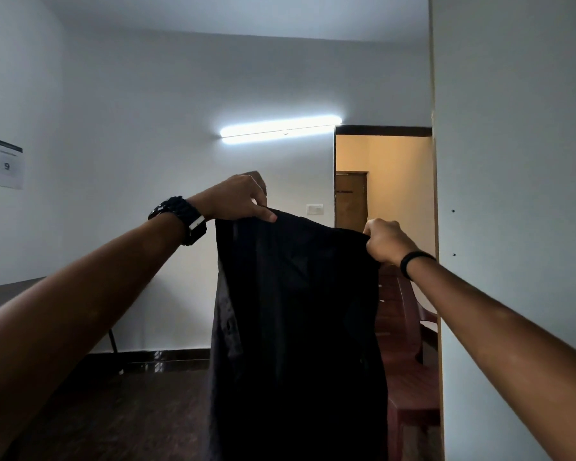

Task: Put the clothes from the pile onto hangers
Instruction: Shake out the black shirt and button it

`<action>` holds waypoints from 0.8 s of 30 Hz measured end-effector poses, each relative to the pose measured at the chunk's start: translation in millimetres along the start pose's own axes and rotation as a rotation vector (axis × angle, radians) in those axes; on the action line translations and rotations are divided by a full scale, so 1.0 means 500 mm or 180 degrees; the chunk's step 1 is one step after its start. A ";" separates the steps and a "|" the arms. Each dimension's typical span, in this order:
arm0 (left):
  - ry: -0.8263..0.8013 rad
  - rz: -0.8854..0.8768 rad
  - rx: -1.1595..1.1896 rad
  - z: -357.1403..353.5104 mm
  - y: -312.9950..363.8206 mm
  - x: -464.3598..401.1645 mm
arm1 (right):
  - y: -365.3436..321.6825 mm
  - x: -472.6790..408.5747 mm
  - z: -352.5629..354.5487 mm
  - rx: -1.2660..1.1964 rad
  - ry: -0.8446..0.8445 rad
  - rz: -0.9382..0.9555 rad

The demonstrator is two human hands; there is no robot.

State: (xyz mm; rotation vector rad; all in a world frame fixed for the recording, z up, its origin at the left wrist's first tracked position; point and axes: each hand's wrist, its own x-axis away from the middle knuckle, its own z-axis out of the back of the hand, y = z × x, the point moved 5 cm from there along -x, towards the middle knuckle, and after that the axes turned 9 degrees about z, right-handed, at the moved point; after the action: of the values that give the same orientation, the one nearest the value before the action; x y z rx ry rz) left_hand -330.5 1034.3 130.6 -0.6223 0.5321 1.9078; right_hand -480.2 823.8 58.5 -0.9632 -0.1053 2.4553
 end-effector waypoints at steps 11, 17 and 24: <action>0.0713 -0.0184 -0.0418 0.043 -0.009 -0.005 | 0.040 0.047 -0.065 -0.1697 -0.1089 -0.0613; 0.0584 -0.0295 -0.0550 0.019 0.012 -0.019 | -0.099 0.044 -0.082 -0.3209 -0.1551 0.0006; 0.0599 -0.0110 -0.0551 0.027 -0.015 -0.016 | -0.114 0.034 -0.140 -0.3410 -0.1680 -0.0207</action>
State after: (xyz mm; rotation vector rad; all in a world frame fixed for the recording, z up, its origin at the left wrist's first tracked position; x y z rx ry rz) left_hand -323.1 1040.1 145.1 -0.9244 0.4743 1.8858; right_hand -421.2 874.1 9.8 -0.5874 -1.7070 2.4603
